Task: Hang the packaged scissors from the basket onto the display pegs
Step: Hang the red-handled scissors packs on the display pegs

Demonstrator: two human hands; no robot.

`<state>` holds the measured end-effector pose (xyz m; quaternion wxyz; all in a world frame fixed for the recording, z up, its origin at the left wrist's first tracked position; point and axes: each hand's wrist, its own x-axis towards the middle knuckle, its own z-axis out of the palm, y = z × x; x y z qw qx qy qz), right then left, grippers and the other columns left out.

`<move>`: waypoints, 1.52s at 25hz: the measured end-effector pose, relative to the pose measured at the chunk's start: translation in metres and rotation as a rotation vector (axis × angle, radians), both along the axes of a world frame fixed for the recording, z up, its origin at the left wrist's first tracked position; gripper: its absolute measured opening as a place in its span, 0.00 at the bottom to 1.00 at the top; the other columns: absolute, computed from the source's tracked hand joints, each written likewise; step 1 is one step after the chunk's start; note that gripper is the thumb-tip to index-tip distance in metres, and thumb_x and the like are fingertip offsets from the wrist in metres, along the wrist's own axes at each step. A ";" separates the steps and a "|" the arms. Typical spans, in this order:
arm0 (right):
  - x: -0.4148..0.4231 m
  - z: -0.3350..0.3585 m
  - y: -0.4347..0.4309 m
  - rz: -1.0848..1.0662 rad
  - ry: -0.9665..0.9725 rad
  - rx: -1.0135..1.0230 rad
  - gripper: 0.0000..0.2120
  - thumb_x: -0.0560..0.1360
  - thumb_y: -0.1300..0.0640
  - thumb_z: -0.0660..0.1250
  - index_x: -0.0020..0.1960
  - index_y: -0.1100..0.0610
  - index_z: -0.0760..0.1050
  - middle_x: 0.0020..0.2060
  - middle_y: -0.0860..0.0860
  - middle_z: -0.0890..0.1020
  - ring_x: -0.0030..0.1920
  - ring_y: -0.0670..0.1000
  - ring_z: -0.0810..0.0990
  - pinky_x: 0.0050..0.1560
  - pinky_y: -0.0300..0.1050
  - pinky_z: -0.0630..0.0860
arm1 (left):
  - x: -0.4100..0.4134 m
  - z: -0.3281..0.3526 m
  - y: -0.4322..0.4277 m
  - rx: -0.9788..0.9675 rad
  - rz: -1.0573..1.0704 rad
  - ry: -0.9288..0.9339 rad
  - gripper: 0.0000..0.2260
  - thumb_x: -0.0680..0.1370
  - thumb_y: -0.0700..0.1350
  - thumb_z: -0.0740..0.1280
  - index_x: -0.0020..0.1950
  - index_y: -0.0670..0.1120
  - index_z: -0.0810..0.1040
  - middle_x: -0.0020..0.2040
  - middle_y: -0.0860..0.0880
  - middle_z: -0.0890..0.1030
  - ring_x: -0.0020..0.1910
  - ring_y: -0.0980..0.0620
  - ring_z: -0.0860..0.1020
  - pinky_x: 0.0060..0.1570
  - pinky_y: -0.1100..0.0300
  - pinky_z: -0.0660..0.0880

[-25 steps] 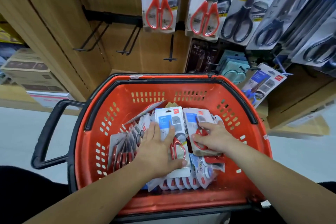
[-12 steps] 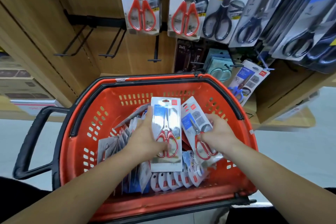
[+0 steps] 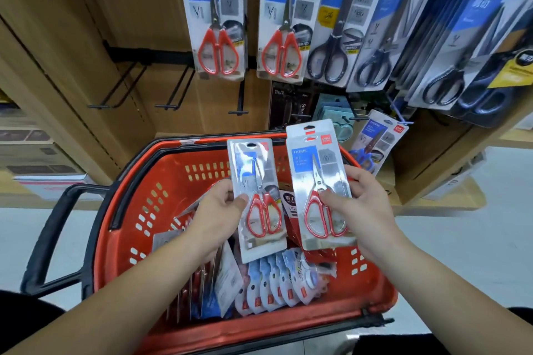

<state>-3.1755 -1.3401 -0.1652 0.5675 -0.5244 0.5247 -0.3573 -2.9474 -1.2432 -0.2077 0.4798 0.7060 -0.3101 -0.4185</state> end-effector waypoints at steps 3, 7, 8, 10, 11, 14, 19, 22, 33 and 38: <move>0.005 0.002 0.002 0.064 -0.041 0.022 0.24 0.73 0.67 0.78 0.63 0.50 0.77 0.53 0.51 0.88 0.52 0.54 0.89 0.56 0.62 0.84 | 0.002 0.010 0.003 -0.030 0.008 0.052 0.08 0.86 0.40 0.65 0.62 0.49 0.81 0.55 0.52 0.88 0.56 0.51 0.86 0.56 0.52 0.81; 0.019 -0.002 0.007 0.148 -0.083 0.055 0.25 0.73 0.71 0.77 0.64 0.52 0.78 0.54 0.53 0.88 0.52 0.57 0.88 0.57 0.65 0.83 | 0.008 0.007 0.008 0.071 -0.008 -0.022 0.09 0.85 0.37 0.65 0.52 0.48 0.83 0.46 0.49 0.89 0.46 0.48 0.86 0.46 0.54 0.81; 0.022 -0.003 0.008 0.164 -0.097 0.063 0.25 0.73 0.71 0.77 0.65 0.52 0.78 0.53 0.53 0.88 0.52 0.57 0.88 0.57 0.65 0.83 | 0.007 0.007 0.009 0.083 -0.018 -0.043 0.10 0.84 0.36 0.66 0.50 0.48 0.83 0.44 0.49 0.89 0.44 0.47 0.86 0.46 0.53 0.82; 0.028 -0.004 0.011 0.194 -0.112 0.074 0.25 0.73 0.71 0.76 0.65 0.52 0.77 0.53 0.53 0.88 0.52 0.57 0.89 0.56 0.63 0.84 | 0.005 0.007 0.010 0.094 -0.065 -0.137 0.09 0.84 0.38 0.67 0.50 0.50 0.83 0.42 0.49 0.88 0.41 0.46 0.86 0.44 0.52 0.82; 0.031 -0.005 0.012 0.200 -0.115 0.078 0.25 0.73 0.71 0.76 0.65 0.52 0.78 0.53 0.52 0.89 0.51 0.56 0.89 0.56 0.61 0.84 | 0.007 0.005 0.009 0.102 -0.085 -0.209 0.07 0.84 0.39 0.68 0.51 0.50 0.82 0.41 0.48 0.88 0.40 0.46 0.86 0.43 0.51 0.82; 0.037 -0.012 0.013 0.169 -0.104 0.080 0.24 0.73 0.71 0.77 0.63 0.52 0.79 0.52 0.52 0.89 0.51 0.55 0.89 0.54 0.58 0.85 | 0.011 -0.001 0.007 0.104 -0.065 -0.283 0.04 0.84 0.43 0.68 0.50 0.47 0.81 0.40 0.41 0.86 0.38 0.40 0.84 0.41 0.45 0.81; 0.035 -0.014 -0.002 0.050 -0.144 0.070 0.23 0.73 0.72 0.75 0.63 0.54 0.78 0.51 0.52 0.88 0.50 0.56 0.89 0.49 0.55 0.85 | 0.011 0.003 0.005 0.015 -0.034 -0.087 0.07 0.86 0.47 0.66 0.55 0.46 0.81 0.49 0.37 0.86 0.44 0.40 0.84 0.50 0.41 0.82; 0.038 -0.016 -0.007 0.089 -0.153 0.073 0.24 0.73 0.73 0.75 0.63 0.54 0.78 0.52 0.54 0.88 0.52 0.57 0.88 0.52 0.58 0.84 | 0.011 -0.001 0.003 0.015 -0.022 -0.048 0.06 0.85 0.47 0.67 0.54 0.47 0.82 0.50 0.36 0.85 0.44 0.38 0.83 0.54 0.35 0.80; 0.054 -0.015 0.003 0.251 -0.227 0.088 0.23 0.72 0.70 0.77 0.63 0.53 0.80 0.55 0.53 0.88 0.56 0.58 0.87 0.59 0.62 0.82 | -0.009 0.033 -0.007 -0.078 -0.028 0.065 0.16 0.88 0.51 0.59 0.58 0.46 0.85 0.56 0.52 0.87 0.58 0.54 0.84 0.62 0.53 0.81; 0.057 -0.012 0.005 0.309 -0.115 0.001 0.18 0.79 0.59 0.74 0.62 0.38 0.80 0.51 0.50 0.87 0.47 0.52 0.88 0.45 0.50 0.84 | -0.009 0.044 -0.008 -0.149 0.010 0.333 0.13 0.87 0.44 0.62 0.63 0.41 0.84 0.56 0.43 0.88 0.54 0.39 0.87 0.51 0.45 0.85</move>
